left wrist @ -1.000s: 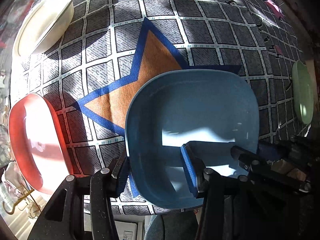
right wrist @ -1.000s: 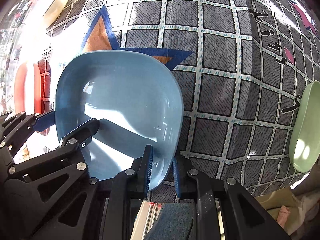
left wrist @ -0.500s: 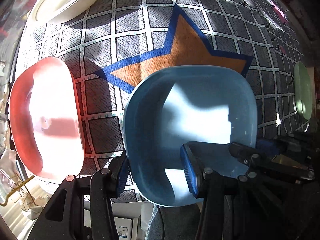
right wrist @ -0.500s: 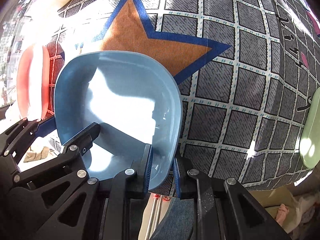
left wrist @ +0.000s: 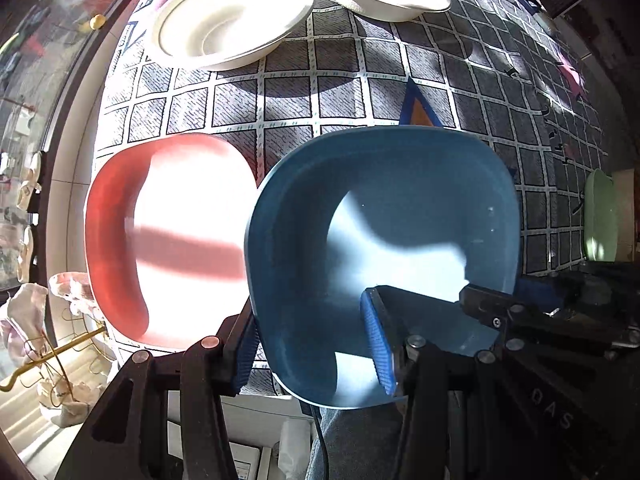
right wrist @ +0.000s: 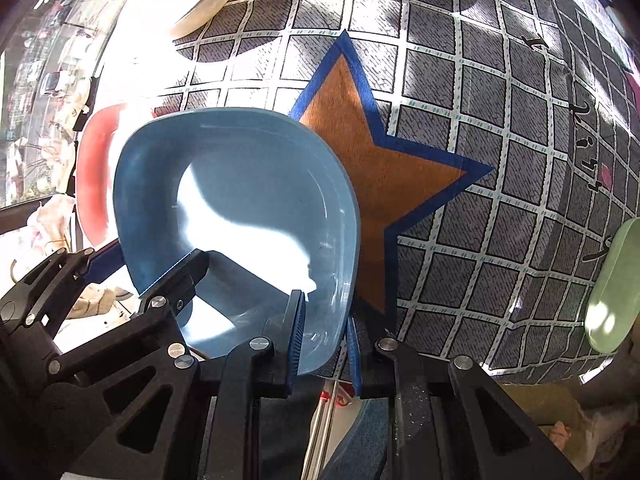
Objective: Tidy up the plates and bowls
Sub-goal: 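Lift the light-blue plate with both grippers and carry it over the pink plate, then lower the light-blue plate onto the pink plate and open both grippers, then move both grippers to the pale-green plate and close on its rim, then lift the pale-green plate with both grippers and carry it toward the stacked plates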
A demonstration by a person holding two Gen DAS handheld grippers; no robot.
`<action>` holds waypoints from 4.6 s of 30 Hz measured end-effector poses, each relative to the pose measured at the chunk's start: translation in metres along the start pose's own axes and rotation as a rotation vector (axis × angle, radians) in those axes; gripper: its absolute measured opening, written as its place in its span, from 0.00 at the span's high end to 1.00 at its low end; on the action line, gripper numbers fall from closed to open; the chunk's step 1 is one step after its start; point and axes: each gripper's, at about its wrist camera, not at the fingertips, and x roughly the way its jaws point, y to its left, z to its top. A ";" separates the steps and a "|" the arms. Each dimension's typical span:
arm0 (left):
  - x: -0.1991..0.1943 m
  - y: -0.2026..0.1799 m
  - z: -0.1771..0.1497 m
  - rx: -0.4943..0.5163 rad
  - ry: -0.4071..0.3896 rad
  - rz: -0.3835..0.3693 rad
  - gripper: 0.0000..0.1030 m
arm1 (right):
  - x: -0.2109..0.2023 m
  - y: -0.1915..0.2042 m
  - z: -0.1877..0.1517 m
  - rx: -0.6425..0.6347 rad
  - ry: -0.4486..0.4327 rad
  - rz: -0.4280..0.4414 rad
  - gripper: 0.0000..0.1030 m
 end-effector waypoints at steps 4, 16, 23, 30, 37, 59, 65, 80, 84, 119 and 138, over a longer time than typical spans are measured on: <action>0.007 0.012 0.001 -0.038 -0.010 0.018 0.50 | -0.008 0.030 0.017 -0.041 -0.010 0.034 0.76; -0.028 0.110 0.035 -0.108 -0.027 0.091 0.50 | 0.028 0.104 0.056 -0.077 -0.001 0.105 0.76; -0.025 0.158 0.040 -0.126 -0.030 0.092 0.50 | 0.053 0.108 0.083 -0.054 0.016 0.119 0.76; -0.027 0.164 0.044 -0.126 -0.039 0.106 0.47 | 0.046 0.080 0.071 -0.047 0.036 0.133 0.76; -0.042 0.174 0.043 -0.172 -0.058 0.135 0.26 | 0.026 0.047 0.059 -0.044 0.007 0.140 0.29; -0.068 0.063 0.052 0.073 -0.036 0.054 0.26 | 0.016 -0.120 -0.011 0.134 -0.055 -0.079 0.02; -0.062 0.023 0.061 0.159 0.004 0.020 0.26 | 0.000 -0.172 -0.027 0.266 -0.101 -0.080 0.02; -0.070 -0.087 0.094 0.404 0.044 0.048 0.26 | -0.041 -0.330 -0.063 0.547 -0.206 -0.125 0.02; -0.073 -0.114 0.104 0.456 0.049 0.042 0.26 | -0.039 -0.377 -0.082 0.607 -0.204 -0.126 0.02; 0.022 -0.237 0.168 0.533 0.125 0.012 0.27 | 0.004 -0.474 -0.081 0.628 -0.155 -0.046 0.54; 0.005 -0.317 0.120 0.574 0.094 0.013 0.71 | 0.006 -0.410 -0.072 0.539 -0.126 0.038 0.69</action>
